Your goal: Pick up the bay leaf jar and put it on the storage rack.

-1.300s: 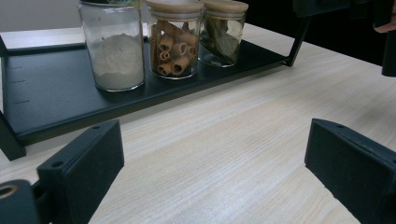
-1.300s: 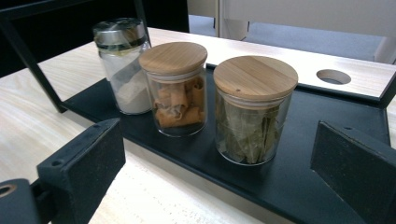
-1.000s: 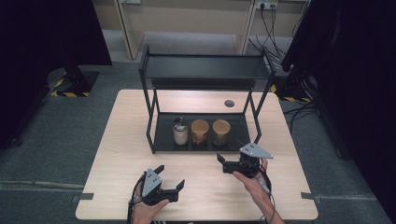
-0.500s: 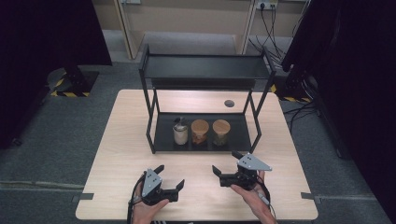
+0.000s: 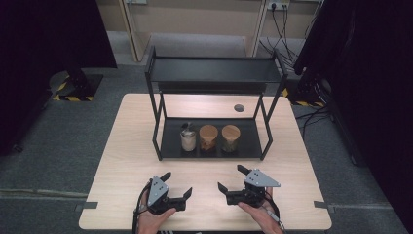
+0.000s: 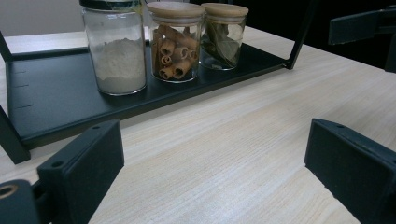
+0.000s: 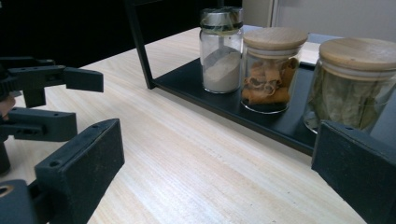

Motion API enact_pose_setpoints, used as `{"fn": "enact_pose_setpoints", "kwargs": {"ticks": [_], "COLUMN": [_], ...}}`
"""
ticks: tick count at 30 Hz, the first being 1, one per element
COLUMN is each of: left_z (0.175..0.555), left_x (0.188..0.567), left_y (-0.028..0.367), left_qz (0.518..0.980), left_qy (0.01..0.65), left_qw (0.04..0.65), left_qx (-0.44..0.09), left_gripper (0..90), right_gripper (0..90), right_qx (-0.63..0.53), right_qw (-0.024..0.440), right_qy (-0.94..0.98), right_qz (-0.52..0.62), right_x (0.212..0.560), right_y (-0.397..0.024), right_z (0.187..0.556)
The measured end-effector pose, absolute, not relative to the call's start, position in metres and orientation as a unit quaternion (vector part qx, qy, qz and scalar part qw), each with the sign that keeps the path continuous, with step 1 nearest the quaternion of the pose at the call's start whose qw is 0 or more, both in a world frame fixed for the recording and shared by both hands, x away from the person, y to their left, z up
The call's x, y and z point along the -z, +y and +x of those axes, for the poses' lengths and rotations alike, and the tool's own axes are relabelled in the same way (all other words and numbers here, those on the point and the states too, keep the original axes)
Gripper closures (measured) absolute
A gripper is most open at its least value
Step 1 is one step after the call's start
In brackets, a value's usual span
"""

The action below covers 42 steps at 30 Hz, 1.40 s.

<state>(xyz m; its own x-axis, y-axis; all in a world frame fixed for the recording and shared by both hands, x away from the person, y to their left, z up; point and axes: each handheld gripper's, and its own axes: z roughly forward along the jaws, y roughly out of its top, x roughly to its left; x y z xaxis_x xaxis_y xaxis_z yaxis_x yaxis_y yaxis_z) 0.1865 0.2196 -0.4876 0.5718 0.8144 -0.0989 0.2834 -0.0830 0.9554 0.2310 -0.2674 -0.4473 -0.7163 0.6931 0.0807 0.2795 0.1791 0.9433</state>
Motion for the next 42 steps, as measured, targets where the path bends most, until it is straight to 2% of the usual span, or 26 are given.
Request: {"fn": "enact_pose_setpoints", "kwargs": {"ticks": [42], "left_z": [0.1868], "left_x": [0.4875], "left_y": [0.2205], "left_qz": [0.694], "left_qy": [0.396], "left_qw": [0.55], "left_qx": [-0.242], "left_gripper": [3.7], "right_gripper": [2.6], "right_qx": [-0.548], "right_qw": [0.173], "right_qy": [0.747], "right_qz": [0.335], "right_x": [0.4538], "right_y": [-0.2683], "right_z": [0.2306]}}
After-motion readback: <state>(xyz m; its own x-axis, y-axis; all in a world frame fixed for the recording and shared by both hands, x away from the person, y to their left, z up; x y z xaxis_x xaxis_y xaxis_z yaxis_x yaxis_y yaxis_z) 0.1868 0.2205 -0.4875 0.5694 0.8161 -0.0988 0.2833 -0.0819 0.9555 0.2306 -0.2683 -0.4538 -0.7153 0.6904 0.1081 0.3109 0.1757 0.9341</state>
